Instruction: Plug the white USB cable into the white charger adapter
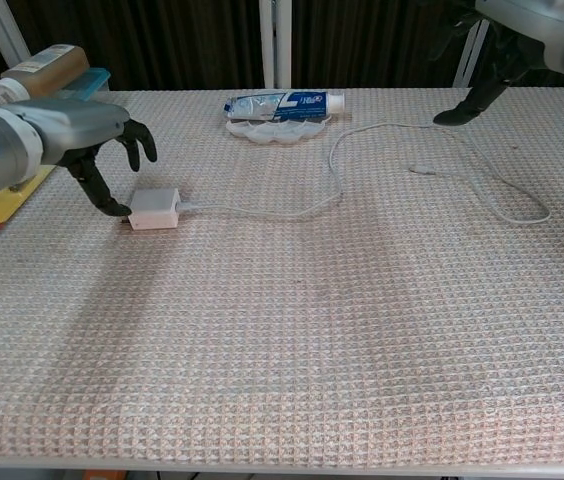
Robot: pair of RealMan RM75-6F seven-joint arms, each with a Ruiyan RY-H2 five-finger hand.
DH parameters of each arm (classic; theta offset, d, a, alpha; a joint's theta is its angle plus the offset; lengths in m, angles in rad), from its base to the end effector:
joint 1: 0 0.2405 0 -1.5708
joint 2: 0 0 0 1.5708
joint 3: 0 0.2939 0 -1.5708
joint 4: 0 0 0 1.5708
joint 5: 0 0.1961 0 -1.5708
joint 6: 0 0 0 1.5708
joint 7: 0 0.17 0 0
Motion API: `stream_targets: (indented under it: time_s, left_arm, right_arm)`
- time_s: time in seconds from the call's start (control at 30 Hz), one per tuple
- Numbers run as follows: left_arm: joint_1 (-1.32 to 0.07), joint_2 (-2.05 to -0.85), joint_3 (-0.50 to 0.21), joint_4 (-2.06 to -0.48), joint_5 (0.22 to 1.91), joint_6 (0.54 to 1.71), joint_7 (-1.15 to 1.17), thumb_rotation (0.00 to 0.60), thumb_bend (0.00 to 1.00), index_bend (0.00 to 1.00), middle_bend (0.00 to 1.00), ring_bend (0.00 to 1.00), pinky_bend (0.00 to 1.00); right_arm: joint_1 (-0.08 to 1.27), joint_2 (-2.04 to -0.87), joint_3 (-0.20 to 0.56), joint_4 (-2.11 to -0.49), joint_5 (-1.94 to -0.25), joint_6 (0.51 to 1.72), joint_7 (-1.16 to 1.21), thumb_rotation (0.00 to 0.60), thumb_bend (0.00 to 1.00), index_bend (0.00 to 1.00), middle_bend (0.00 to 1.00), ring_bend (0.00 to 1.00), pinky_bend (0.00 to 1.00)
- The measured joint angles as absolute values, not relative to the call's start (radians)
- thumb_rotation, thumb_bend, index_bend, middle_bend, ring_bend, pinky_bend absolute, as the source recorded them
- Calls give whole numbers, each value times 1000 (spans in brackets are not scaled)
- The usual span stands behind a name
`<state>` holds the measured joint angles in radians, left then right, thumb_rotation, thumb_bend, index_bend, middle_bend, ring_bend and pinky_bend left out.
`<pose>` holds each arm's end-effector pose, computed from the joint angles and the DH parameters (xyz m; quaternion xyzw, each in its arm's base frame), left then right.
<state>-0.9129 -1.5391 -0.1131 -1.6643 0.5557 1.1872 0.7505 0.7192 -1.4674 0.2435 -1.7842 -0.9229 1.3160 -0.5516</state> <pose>-0.1617 0.3945 -0.0066 -0.7243 -0.3968 -0.2488 0.5060 -0.1471 -0.3796 0.0614 0.6382 -0.3900 0.4285 0.5070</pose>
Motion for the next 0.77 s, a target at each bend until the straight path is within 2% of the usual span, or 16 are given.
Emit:
stream_targets:
  time_s: [0.2,0.37,0.57,0.77]
  left_arm:
    - [-808,-1422,-73,-1680,775,1278,605,600,179,236,264,97,30]
    - [-648,-1294,-2,-1659,1002,1400,386,600,178,246,263,83,12]
    - [-426,-1168,92,-1642,1157,1558,210,600,178,250,263,83,4]
    - [-277,-1117,144,-1677,1256,1677,164,600,178,251,263,83,4]
  right_arm:
    - [630,-1314,174,-1840,-1030,1313,-431,600,111,66,188,35,0]
    - [511,-1162,89,-1857,-1178,1348,-303,600,152,66,166,4,0]
    - [359,-1102,8,-1823,-1328,1456,-119,600,171,66,165,0,0]
    - [236,-1079,-43,-1775,-1408,1548,10,600,208,77,171,0,0]
